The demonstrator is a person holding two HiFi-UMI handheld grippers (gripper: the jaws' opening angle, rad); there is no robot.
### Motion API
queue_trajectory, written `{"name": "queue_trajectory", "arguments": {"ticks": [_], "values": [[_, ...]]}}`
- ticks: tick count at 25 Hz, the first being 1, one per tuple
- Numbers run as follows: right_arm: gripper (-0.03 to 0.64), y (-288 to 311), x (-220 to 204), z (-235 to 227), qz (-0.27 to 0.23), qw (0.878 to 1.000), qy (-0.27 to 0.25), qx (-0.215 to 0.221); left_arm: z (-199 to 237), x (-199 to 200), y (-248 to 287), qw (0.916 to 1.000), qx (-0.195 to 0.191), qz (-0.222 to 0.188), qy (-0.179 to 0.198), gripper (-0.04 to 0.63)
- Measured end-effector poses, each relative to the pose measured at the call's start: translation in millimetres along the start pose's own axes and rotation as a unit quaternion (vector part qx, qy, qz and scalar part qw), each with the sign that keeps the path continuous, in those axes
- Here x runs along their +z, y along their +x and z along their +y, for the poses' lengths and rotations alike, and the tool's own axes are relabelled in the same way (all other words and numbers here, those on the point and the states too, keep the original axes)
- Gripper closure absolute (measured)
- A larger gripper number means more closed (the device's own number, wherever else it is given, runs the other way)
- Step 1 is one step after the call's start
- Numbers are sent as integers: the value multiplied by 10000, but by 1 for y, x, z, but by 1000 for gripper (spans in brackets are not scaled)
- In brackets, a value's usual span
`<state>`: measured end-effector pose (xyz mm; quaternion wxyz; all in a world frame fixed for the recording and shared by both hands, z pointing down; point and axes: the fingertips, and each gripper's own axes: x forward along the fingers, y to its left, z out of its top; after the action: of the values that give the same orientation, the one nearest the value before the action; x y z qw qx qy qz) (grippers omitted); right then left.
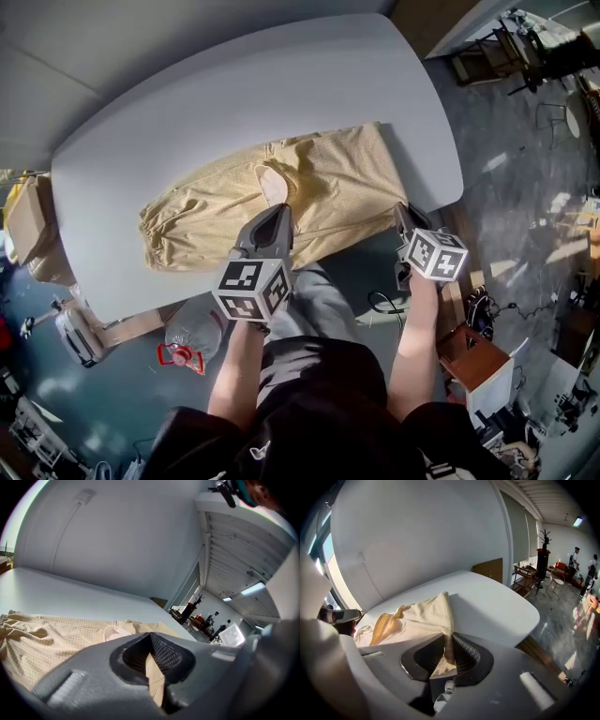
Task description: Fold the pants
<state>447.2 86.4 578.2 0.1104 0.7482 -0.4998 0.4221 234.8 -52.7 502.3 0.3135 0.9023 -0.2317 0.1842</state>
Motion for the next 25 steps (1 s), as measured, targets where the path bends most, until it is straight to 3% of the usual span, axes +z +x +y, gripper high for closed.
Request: {"name": "queue_trajectory", "arguments": {"ticks": [6,12,19,25], "values": [[568,-20,-3,-15,-121,9995,61,-288,-16,1,2,9999,-126,13,75,592],[571,-44,34,4,-473,9983,-256,-235,-5,7,-19,9999,11,-149,-4,592],[571,-78,90,67,-953,9914,-895,54,17,23,-65,9978,206,-579,-229,592],[571,-100,111,128,-1145,9817,-1512,187,42,29,-112,9939,394,-933,-427,592]]}}
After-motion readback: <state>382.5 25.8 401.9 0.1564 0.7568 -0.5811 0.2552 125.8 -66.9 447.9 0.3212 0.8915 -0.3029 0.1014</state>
